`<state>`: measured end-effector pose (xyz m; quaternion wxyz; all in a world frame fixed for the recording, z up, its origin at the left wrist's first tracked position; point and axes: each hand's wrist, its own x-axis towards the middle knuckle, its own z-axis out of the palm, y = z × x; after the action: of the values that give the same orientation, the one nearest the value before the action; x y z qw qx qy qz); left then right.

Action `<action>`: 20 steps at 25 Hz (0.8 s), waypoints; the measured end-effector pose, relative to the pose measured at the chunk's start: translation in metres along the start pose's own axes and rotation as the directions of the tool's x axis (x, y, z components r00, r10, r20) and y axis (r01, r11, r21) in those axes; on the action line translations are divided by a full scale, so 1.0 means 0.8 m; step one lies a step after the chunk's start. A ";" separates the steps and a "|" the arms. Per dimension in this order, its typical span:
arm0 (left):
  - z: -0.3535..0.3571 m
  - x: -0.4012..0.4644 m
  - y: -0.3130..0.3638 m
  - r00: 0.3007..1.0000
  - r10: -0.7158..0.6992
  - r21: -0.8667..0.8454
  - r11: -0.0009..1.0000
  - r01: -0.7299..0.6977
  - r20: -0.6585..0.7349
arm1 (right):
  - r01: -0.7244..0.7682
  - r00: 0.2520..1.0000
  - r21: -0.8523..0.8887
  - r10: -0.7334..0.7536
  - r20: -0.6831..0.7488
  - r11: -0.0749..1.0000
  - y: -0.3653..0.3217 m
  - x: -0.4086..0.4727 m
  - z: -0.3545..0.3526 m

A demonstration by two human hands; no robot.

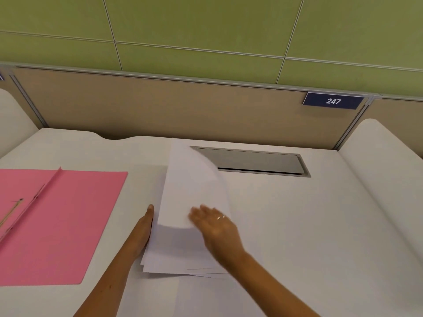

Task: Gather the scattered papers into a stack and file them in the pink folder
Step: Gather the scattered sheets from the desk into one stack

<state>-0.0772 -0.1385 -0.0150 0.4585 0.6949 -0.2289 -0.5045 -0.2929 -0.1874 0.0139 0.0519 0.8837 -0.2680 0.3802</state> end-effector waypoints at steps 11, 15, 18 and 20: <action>-0.004 0.003 -0.009 0.987 0.162 0.224 0.961 -0.160 0.011 | -0.070 0.872 -0.072 0.096 0.481 0.995 -0.024 -0.070 0.024; -0.021 -0.015 -0.009 0.957 0.280 0.204 0.944 -0.261 -0.072 | -0.503 0.728 -0.274 0.572 0.377 0.820 0.000 -0.080 -0.016; -0.059 -0.045 -0.009 0.945 0.300 0.168 0.946 -0.278 -0.131 | -0.697 0.400 -0.408 0.792 0.461 0.590 0.014 -0.098 -0.052; -0.086 -0.068 -0.017 0.947 0.296 0.179 0.946 -0.272 -0.127 | -0.751 0.251 -0.460 0.849 0.466 0.474 0.010 -0.104 -0.072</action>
<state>-0.0375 -0.0617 0.0044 0.4855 0.7253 -0.3309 -0.3587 -0.3817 -0.1412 -0.0045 -0.1807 0.6861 -0.7047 0.0045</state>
